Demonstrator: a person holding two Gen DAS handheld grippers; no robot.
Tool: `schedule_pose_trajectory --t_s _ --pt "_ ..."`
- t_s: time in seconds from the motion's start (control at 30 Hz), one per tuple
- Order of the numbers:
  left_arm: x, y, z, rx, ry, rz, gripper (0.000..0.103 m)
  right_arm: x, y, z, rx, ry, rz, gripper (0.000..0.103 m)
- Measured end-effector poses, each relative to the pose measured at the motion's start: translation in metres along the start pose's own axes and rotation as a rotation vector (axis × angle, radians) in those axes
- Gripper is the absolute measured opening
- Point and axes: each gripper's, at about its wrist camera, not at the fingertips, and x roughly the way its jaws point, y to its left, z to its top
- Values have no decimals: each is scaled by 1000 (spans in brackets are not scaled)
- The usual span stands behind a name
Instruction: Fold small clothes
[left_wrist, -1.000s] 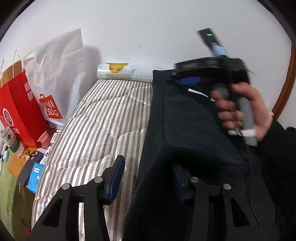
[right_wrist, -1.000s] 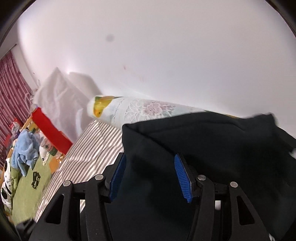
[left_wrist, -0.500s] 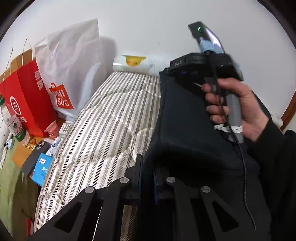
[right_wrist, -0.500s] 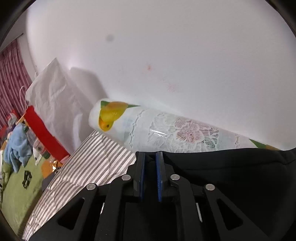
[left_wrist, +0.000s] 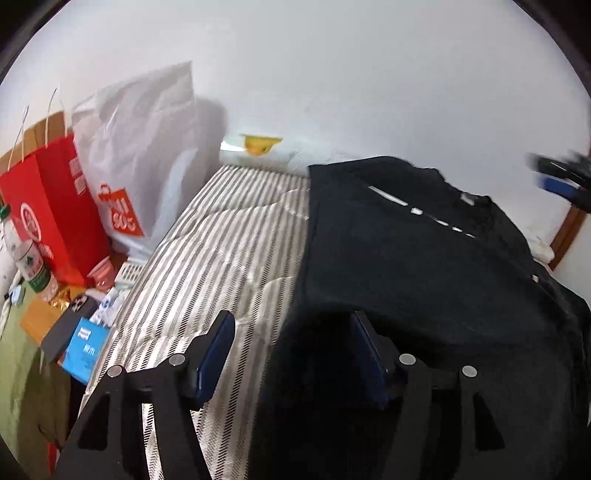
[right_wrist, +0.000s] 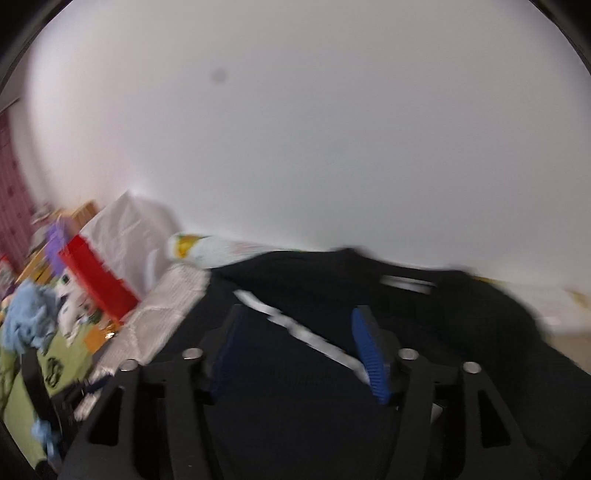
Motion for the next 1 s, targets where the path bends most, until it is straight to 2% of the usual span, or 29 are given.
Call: schedule_pose_trajectory --t_s 0.03,0.1,0.13,0.23,0.27,0.3,0.4,0.5,0.63,0.73,0.83,1.0 --pt "-2 -3 0 6 0 -6 62 -37 -27 -16 28 -30 -52 66" --pt "-9 -9 0 21 -17 -15 62 -81 -67 -44 68 -58 -140 74" --pt "-15 -14 0 33 -37 -9 62 -104 -92 -64 85 -62 -204 74" --pt "-34 -25 -2 51 -49 -5 62 -159 -161 -135 106 4 -427 74" --pt "-43 -28 -4 43 -49 -21 62 -168 -174 -151 113 17 -468 74" --pt "-51 -31 -7 35 -41 -38 62 -184 -200 -180 139 47 -525 74" --pt "-75 -41 -24 31 -30 -74 63 -207 -255 -243 244 127 -598 74" --pt "-91 -52 -42 41 -9 -56 63 -217 -292 -287 333 168 -608 74" --pt "-109 -62 -59 27 11 -31 63 -215 -316 -308 386 167 -575 74" --pt "-126 -68 -73 -19 22 -61 63 -207 -319 -308 388 159 -531 74" --pt "-140 -77 -82 -32 20 -63 63 -188 -314 -305 344 193 -567 74" --pt "-157 -86 -91 -25 14 -49 63 -170 -317 -299 338 199 -621 72"
